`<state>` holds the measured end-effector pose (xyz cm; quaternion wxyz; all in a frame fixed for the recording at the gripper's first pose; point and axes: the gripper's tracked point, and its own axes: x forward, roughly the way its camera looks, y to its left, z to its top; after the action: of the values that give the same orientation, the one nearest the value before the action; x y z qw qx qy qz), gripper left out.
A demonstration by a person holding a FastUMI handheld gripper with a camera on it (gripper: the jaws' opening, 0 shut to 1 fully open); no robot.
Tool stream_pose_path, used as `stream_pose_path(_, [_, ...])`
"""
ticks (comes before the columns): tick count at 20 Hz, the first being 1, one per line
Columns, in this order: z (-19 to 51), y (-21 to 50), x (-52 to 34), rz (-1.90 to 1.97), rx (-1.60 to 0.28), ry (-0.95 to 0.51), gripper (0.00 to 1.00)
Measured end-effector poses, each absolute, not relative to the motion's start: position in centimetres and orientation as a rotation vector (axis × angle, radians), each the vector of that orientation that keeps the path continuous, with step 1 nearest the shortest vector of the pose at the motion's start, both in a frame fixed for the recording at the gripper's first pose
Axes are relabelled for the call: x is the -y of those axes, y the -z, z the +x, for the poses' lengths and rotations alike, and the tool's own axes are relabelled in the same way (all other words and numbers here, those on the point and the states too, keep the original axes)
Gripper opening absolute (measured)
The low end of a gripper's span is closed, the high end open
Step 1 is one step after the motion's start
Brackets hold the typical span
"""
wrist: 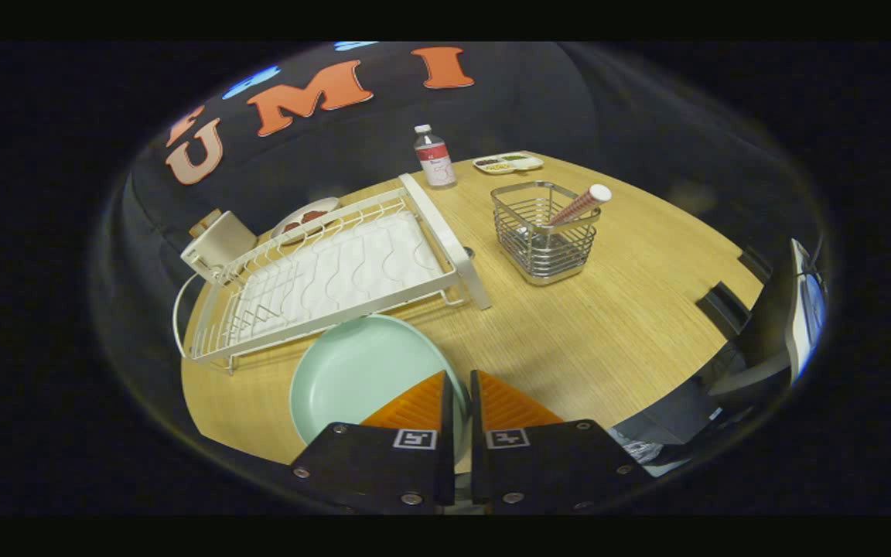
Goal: Take the plate from the dish rack, then take the spoon from the basket and place it into the plate.
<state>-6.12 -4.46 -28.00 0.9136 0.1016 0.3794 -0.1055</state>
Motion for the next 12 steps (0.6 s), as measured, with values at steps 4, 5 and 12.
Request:
stream_pose_path(4, [-5.5,26.5,6.2,0.213,-0.75,0.245,0.49])
stream_pose_path(5, [-5.4,26.0,7.0,0.205,-0.741,0.263,0.58])
stream_pose_path(12, [-5.1,21.7,12.5,0.127,-0.618,0.353,0.98])
